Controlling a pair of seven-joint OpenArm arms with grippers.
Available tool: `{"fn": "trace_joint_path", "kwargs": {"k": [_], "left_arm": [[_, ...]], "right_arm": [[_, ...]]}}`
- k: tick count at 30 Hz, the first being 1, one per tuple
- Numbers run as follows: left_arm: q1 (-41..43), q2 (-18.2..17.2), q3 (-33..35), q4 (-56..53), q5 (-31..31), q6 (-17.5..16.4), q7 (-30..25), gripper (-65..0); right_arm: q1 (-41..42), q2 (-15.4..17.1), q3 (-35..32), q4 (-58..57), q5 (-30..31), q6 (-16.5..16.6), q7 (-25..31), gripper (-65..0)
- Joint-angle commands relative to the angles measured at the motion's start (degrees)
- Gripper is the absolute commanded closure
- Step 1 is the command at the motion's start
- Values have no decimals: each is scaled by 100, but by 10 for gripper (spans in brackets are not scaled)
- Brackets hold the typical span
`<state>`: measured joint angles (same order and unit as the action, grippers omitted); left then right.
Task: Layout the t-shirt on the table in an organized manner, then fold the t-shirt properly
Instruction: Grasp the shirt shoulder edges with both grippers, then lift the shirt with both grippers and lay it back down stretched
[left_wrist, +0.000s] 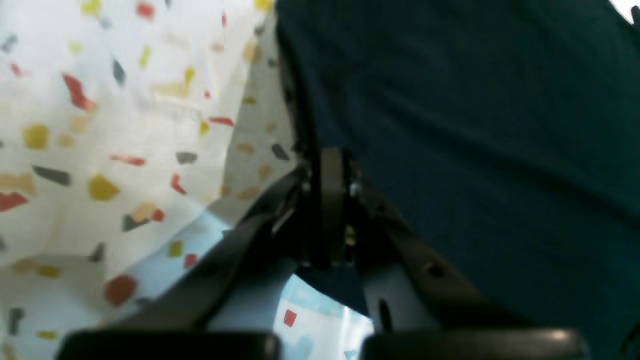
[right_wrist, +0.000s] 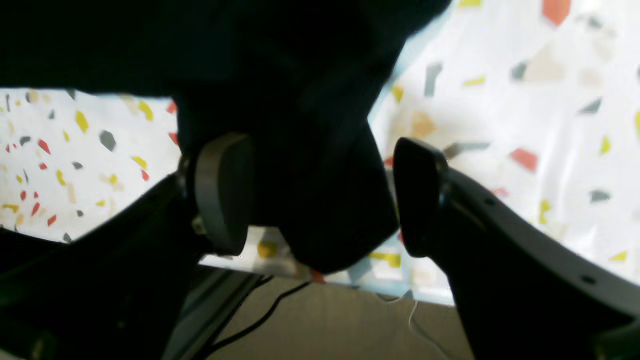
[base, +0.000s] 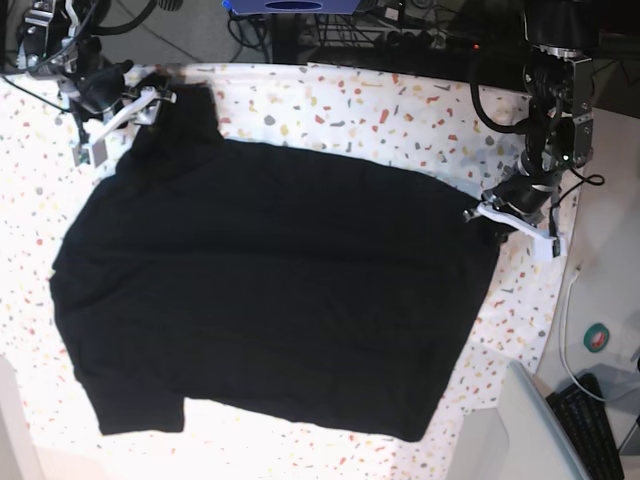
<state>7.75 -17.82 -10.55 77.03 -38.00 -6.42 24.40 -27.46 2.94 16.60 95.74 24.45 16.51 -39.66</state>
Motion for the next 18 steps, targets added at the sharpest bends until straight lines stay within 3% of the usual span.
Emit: {"fn": "trace_joint_path", "kwargs": {"k": [1,5,7,11,13,16,18], "left_arm": [[-50,-86,-75,90,-29,-31,-106,0],[-50,-86,-84,90,-29,-31,-106,0],[12,-86,-84,134,-29,-31,-106,0],[21,-112,-84,398,-20,-31,-97,0],[21,-244,-66,661,-20,-13,-10,0],[-164,-297,-40,1215,-11,496,562,0],[-480,-279,-14,1470,-11,690,852,0]], "right_arm": [[61,18,-12,-32,48,23,76,-411],[245,88,-29,-524,48,23,76,-410],[307,97,-20,-726,48,23,76,-356],[263,203,261,-568,74,23,32,0],[157,229,437,-190,65,23,-65,0],[192,335,736,575,48,15,-469,0],[518,598,859,900,48,15,-821,0]]}}
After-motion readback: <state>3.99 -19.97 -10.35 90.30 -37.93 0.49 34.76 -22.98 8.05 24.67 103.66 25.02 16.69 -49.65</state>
